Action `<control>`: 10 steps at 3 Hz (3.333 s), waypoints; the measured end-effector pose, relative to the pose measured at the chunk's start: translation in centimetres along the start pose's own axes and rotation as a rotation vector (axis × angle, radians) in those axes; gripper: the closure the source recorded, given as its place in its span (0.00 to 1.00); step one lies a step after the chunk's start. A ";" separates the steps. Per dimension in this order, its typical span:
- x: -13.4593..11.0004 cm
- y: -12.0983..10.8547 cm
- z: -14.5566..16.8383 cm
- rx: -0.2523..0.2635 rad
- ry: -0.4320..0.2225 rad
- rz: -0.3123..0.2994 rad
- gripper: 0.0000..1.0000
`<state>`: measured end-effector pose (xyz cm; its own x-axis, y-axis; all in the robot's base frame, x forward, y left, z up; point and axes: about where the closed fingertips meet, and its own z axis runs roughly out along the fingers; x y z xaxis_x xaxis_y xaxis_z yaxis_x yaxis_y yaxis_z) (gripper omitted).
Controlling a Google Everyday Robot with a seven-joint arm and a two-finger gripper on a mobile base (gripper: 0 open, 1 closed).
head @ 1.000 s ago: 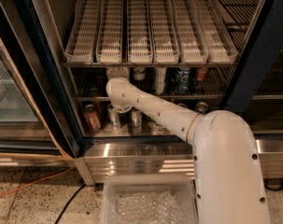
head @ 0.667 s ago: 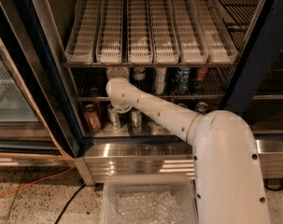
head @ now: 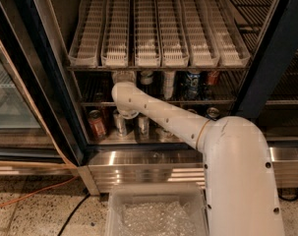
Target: Pick coke can from middle shelf of fridge
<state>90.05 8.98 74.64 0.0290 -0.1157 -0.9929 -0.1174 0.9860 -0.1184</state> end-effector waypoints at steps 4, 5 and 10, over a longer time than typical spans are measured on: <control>-2.6 1.3 -3.2 -0.119 0.002 0.075 1.00; -2.4 1.9 -4.3 -0.162 0.022 0.087 1.00; -2.0 1.4 -9.9 -0.358 0.089 0.104 1.00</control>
Offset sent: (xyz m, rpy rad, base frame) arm -0.0254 0.0071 0.0175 0.0533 0.0323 0.0889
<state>79.99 9.38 76.35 -0.0856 -0.0428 -0.9954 -0.4549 0.8906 0.0008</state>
